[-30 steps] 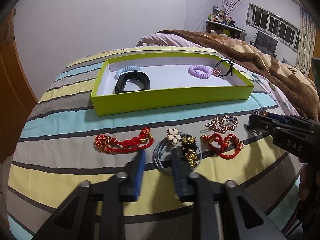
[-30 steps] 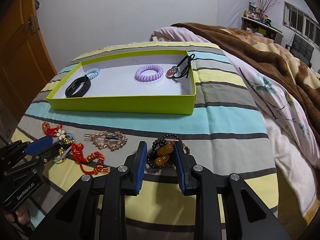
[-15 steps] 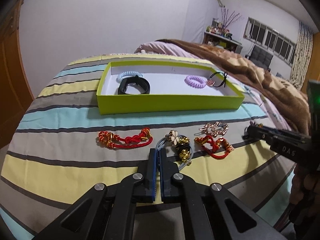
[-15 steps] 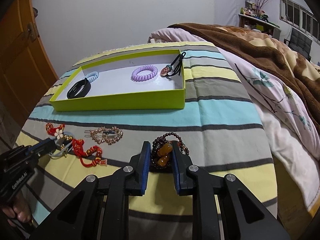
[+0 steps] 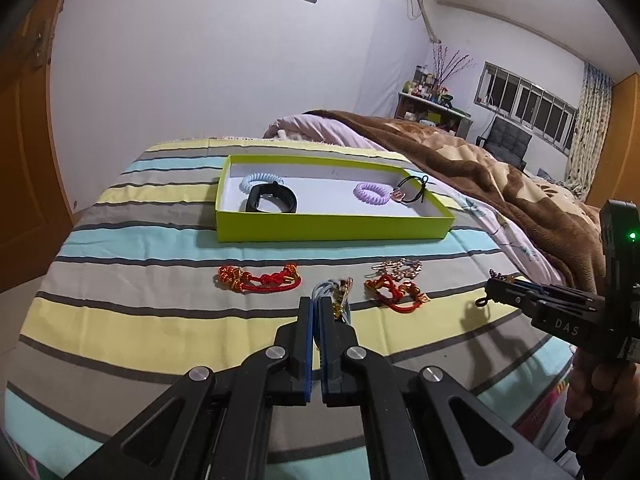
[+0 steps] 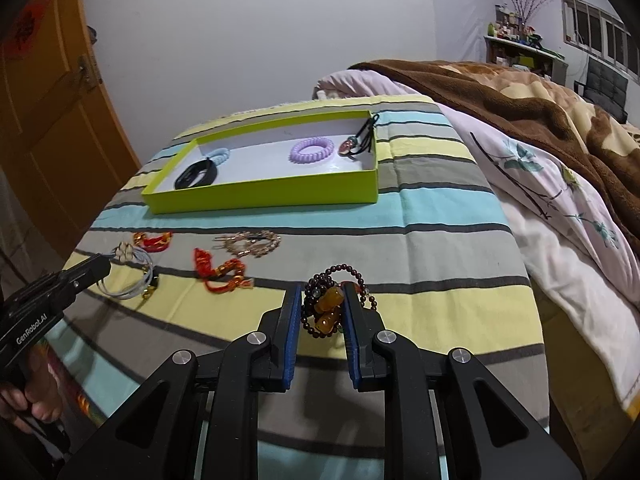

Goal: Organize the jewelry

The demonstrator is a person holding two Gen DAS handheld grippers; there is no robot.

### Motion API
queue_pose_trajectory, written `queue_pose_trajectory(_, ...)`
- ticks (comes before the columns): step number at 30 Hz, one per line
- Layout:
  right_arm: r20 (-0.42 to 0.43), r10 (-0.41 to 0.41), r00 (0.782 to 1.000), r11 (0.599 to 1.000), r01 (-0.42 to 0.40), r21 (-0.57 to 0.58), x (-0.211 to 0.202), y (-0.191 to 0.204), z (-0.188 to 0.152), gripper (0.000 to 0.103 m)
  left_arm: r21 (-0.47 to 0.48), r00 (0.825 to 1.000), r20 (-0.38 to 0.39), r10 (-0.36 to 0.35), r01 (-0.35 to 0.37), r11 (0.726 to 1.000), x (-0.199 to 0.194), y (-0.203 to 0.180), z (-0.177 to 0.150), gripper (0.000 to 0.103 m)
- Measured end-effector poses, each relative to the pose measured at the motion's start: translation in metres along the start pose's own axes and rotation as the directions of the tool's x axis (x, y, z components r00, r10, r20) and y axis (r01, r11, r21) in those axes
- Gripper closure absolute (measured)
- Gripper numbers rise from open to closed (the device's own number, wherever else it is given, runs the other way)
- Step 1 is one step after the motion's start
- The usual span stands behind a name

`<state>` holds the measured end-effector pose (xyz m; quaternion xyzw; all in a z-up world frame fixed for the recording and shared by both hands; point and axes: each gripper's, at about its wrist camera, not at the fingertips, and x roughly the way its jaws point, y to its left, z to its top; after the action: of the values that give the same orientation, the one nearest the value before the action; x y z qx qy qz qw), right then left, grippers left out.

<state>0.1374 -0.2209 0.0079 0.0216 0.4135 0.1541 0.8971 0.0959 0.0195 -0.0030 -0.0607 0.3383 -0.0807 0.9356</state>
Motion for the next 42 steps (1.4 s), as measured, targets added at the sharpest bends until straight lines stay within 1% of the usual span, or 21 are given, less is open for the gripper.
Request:
queue_pose_trajectory(9,0.034,0.012,0.999,1.000,-0.012,-0.014,-0.017,0.005,0.000,0.083,0.002,0.999,0.039,-0.021,0.021,1.000,-0.021,-0.004,0.005,0.101)
queue_pose_trajectory(17,0.050,0.009,0.999,1.000,-0.008,-0.018,-0.025,0.007,0.001,0.083,0.032,0.997,0.066,-0.044,0.042,0.999,-0.032,-0.015,0.011,0.101)
queue_pose_trajectory(32,0.088,0.014,0.996,0.998,-0.008,-0.061,-0.025,0.013,0.021,0.083,0.039,0.997,0.071,-0.026,0.023,0.999,-0.021,-0.010,0.028,0.101)
queue_pose_trajectory(42,0.106,0.002,0.994,0.995,0.009,-0.100,-0.013,0.012,0.045,0.083,0.073,0.997,0.081,0.011,-0.017,0.997,-0.001,-0.001,0.056,0.101)
